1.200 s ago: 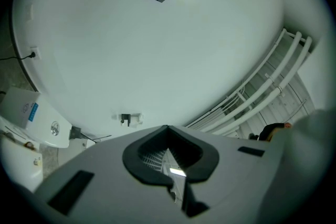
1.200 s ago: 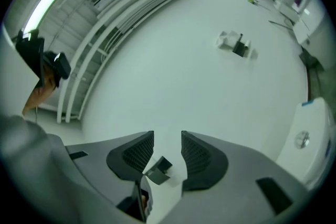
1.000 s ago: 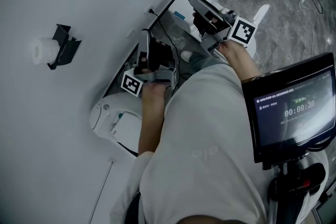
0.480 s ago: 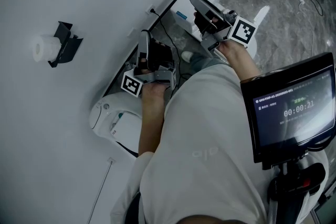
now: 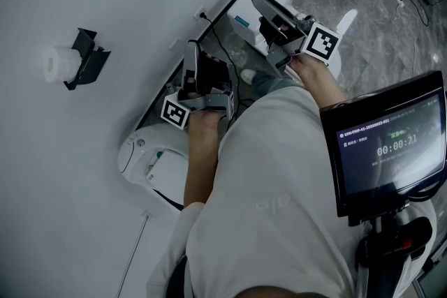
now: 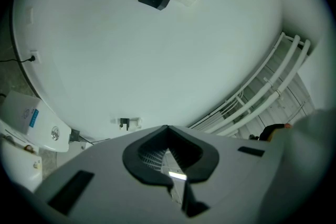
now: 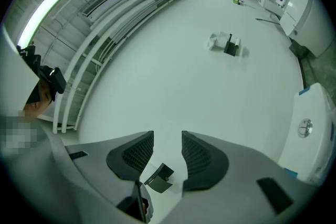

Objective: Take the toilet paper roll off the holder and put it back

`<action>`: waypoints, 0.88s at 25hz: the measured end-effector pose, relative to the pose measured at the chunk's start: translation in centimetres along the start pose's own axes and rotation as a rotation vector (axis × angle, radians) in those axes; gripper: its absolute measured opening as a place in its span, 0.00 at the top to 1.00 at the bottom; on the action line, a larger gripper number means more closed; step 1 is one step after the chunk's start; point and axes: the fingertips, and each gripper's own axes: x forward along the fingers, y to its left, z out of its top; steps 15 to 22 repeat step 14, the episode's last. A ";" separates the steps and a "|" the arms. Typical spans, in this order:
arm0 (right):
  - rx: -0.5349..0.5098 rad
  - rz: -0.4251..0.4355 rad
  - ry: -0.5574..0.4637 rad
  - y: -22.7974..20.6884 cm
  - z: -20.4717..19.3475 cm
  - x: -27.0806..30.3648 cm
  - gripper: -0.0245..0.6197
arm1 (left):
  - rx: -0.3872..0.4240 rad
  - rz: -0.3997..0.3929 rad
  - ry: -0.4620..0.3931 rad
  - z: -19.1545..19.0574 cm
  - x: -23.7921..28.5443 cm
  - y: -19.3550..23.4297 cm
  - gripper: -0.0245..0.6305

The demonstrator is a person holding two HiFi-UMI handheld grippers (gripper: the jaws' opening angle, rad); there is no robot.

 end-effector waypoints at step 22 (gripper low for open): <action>0.005 -0.011 -0.006 -0.3 0.1 -0.1 0.69 | -0.004 0.005 -0.004 0.0 -0.1 0.1 0.96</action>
